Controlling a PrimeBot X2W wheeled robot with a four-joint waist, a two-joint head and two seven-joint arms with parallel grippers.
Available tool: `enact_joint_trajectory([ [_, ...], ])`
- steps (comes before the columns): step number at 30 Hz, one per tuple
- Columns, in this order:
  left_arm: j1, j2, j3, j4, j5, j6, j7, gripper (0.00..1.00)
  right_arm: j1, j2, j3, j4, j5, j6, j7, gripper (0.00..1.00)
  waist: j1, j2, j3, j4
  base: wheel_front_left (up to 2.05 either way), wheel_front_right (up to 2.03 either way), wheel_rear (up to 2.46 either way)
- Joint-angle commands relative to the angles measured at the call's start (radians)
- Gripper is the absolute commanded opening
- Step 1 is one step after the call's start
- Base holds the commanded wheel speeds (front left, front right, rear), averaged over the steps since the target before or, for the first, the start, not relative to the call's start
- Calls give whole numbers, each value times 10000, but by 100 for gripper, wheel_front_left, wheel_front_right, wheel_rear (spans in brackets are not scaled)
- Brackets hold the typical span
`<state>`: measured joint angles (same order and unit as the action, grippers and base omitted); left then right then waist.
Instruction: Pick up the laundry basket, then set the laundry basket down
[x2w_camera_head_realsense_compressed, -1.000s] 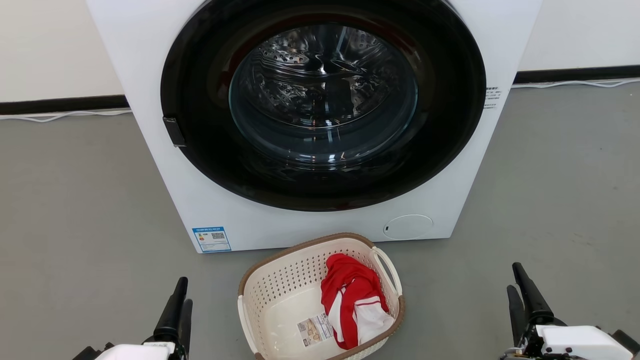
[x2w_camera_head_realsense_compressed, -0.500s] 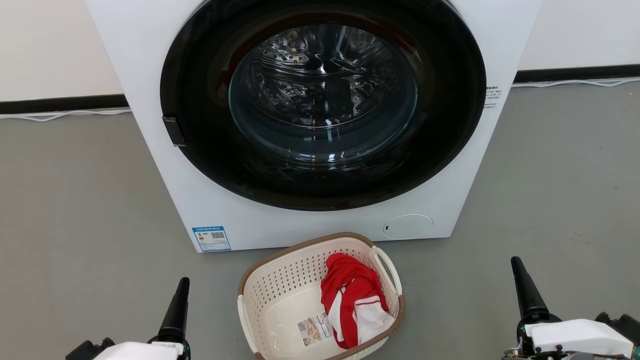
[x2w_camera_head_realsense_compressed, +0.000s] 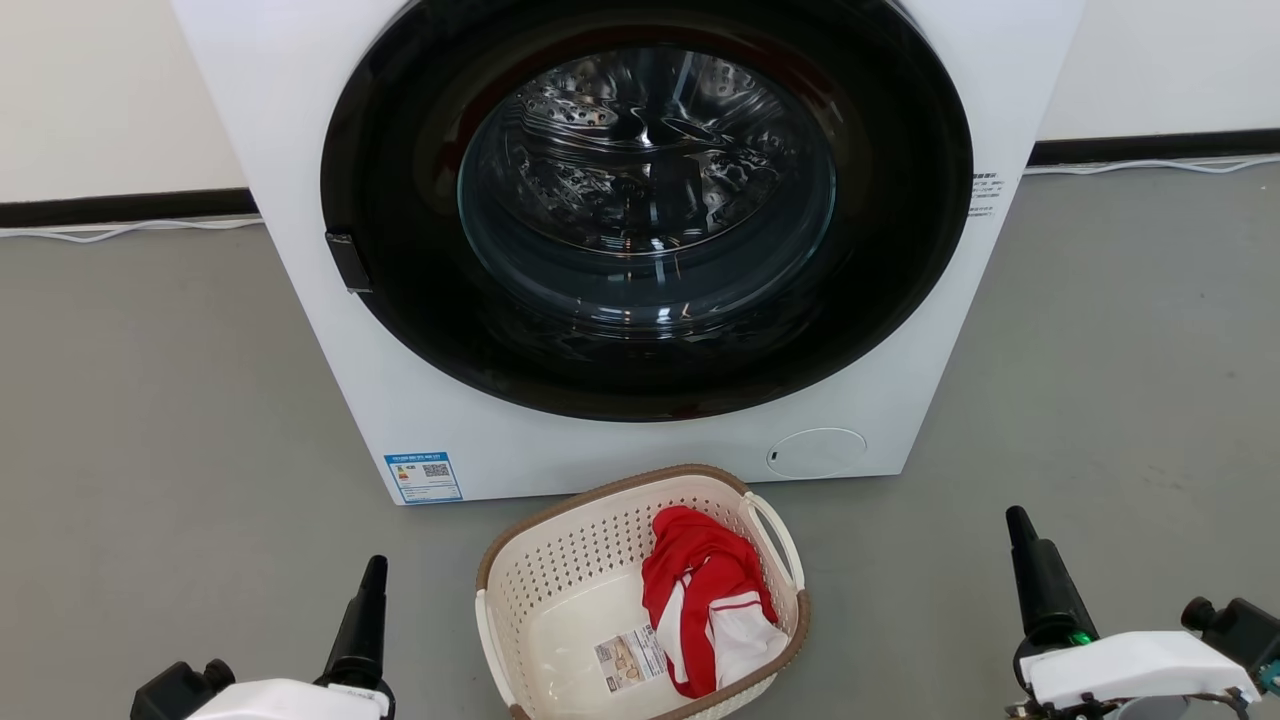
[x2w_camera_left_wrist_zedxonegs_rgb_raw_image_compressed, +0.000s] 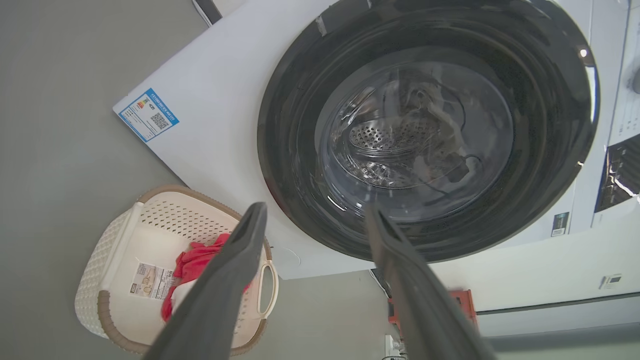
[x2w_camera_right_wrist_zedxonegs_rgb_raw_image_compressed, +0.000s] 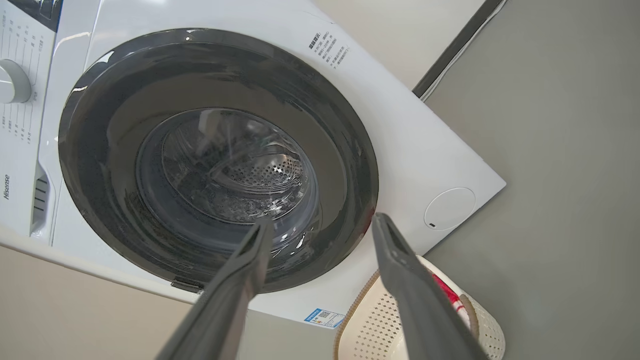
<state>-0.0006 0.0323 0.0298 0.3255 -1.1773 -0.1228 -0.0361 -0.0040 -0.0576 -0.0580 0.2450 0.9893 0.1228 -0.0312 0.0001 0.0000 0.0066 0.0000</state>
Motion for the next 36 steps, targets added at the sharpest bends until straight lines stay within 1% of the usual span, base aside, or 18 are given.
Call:
enact_joint_trajectory([
  [1, -405, 98, 89, -249, 448, -34, -133, 100, -274, -180, 163, -278, -505, 34, -176, 100, -1, 0, -1, 2, 0, 0, 0],
  [10, -341, 172, 37, -266, 1887, -40, -396, 100, -290, -278, 256, -208, -1768, 40, -441, 100, -1, 0, -9, -13, 0, 0, 0],
  [14, -335, 186, 0, -260, 2449, -42, -514, 100, -302, -339, 309, -182, -2303, 42, -558, 100, -1, 0, 3, -20, 0, 0, 0],
  [15, -335, 186, 0, -260, 2449, -42, -514, 100, -302, -339, 309, -182, -2303, 42, -558, 100, -1, 0, 3, -20, 0, 0, 0],
  [36, -379, 284, 54, -153, 5384, -56, -1160, 100, -379, -626, 642, 83, -5052, 56, -1206, 100, -1, 0, -9, -36, 0, 0, 0],
])
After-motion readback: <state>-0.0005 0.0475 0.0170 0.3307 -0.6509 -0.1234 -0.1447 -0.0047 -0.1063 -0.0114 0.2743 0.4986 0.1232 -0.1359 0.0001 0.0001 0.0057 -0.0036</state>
